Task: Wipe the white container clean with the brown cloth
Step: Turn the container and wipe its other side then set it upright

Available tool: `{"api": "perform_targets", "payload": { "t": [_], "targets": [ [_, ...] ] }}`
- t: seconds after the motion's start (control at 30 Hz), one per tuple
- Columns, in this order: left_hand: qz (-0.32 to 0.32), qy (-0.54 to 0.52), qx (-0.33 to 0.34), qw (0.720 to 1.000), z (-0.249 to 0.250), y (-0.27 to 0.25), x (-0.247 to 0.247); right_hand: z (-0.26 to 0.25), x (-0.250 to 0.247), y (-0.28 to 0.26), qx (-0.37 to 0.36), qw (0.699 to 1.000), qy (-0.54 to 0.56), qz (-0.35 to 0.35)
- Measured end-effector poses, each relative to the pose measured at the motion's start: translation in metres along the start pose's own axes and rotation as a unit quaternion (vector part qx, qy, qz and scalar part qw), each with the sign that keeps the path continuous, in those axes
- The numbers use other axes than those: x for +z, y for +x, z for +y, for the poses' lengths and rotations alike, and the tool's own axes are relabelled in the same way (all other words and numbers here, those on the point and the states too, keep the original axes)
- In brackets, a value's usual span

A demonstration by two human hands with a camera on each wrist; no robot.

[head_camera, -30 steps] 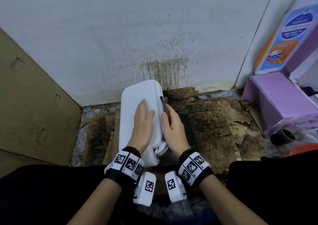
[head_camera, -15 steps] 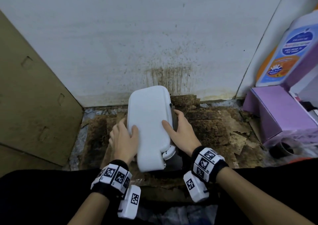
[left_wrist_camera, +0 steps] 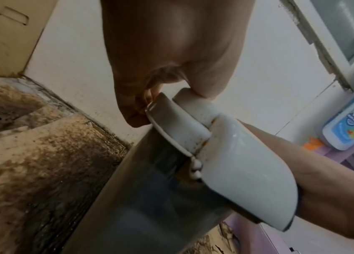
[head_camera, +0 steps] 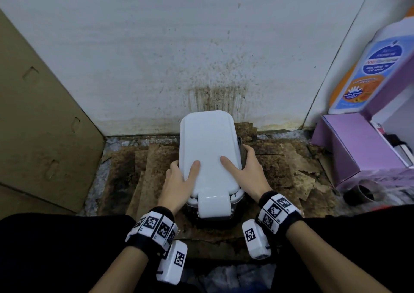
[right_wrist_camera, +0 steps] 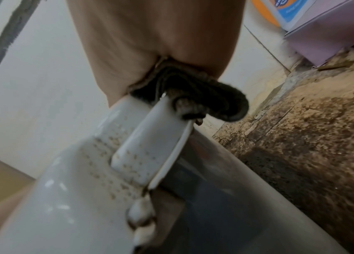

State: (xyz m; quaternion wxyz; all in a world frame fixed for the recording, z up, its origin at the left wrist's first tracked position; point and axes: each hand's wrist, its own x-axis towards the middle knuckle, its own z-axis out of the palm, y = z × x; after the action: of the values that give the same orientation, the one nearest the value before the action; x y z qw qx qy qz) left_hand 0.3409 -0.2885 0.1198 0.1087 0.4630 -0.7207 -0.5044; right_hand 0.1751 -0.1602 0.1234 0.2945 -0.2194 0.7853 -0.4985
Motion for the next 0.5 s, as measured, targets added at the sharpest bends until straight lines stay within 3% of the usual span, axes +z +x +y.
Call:
{"api": "perform_targets", "payload": {
  "t": [0.3, 0.5],
  "targets": [
    [-0.015, -0.045, -0.001, 0.999, 0.005, 0.002, -0.002, -0.003, 0.003, -0.005, -0.003, 1.000, 0.005, 0.024],
    [-0.071, 0.014, 0.045, 0.996, 0.014, 0.005, -0.016, -0.003, 0.010, -0.029, -0.013, 0.996, -0.025, 0.081]
  ]
}}
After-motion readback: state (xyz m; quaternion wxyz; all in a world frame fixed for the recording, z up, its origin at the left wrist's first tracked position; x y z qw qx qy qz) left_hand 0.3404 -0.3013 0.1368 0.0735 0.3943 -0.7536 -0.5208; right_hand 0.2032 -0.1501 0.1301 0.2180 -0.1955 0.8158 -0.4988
